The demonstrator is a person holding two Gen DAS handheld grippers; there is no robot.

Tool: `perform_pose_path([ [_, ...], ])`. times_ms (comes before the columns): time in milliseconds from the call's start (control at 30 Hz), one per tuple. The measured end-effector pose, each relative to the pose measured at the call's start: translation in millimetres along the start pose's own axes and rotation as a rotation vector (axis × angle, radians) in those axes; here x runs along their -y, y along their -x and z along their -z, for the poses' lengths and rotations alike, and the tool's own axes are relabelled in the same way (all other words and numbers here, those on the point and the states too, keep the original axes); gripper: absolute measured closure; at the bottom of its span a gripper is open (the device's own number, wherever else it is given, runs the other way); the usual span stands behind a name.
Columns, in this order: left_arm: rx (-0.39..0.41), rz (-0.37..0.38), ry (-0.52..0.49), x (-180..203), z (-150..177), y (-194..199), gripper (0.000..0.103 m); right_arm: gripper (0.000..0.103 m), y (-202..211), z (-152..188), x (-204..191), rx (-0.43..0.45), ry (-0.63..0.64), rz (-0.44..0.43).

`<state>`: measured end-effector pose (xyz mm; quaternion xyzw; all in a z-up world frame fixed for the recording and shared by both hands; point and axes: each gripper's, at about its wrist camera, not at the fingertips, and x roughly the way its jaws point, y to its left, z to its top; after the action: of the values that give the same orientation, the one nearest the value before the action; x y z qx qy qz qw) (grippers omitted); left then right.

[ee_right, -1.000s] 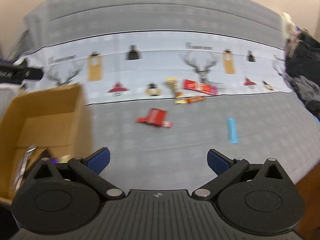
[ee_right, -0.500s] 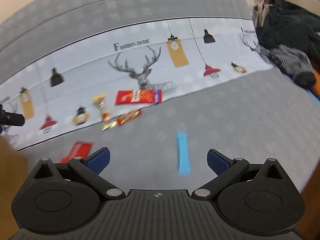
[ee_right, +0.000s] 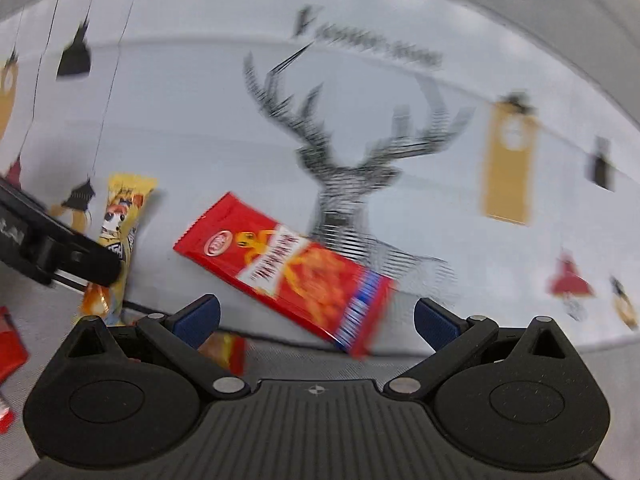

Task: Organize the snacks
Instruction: 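Grasp the yellow wafer stick with the left tool while the right tool grasps the red spicy-strip packet, then carry both snacks over the box and open both tools to drop them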

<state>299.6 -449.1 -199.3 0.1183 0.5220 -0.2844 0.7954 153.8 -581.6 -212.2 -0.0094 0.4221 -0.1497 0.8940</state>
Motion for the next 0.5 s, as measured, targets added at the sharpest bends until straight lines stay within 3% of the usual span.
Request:
perform_pose_path([
  [100, -0.038, -0.045, 0.02, -11.5, -3.6, -18.5, 0.0, 0.001, -28.4, -9.1, -0.7, 0.006, -0.018, -0.007],
  [200, 0.003, -0.066, -0.018, -15.4, -1.7, -20.3, 0.0, 0.001, -41.9, -14.1, 14.7, 0.008, -0.137, -0.069],
  [267, 0.009, -0.08, -0.02, -14.0, -1.9, -21.0, 0.001, 0.001, -43.2, -12.0, 16.5, 0.024, -0.138, -0.073],
  [333, 0.04, -0.083, -0.011, -11.3, 0.4, -14.1, 0.022, 0.006, -41.8, -10.1, 16.7, 0.035, -0.128, -0.085],
  [367, 0.054, -0.096, -0.015, -8.9, 1.8, -9.0, 0.056, 0.019, -39.3, -9.8, 17.3, 0.042, -0.133, -0.091],
  [400, 0.05, -0.08, -0.009, -8.2, 3.5, -2.8, 0.07, 0.043, -34.6, -9.2, 17.9, 0.056, -0.14, -0.085],
  [433, 0.042, -0.035, 0.013, -9.3, 4.4, 1.1, 0.074, 0.051, -30.9, -9.6, 18.9, 0.063, -0.152, -0.074],
  [500, 0.06, 0.022, 0.05, -12.1, 9.3, 12.6, 0.081, 0.086, -24.3, -8.5, 23.2, 0.076, -0.178, -0.033],
])
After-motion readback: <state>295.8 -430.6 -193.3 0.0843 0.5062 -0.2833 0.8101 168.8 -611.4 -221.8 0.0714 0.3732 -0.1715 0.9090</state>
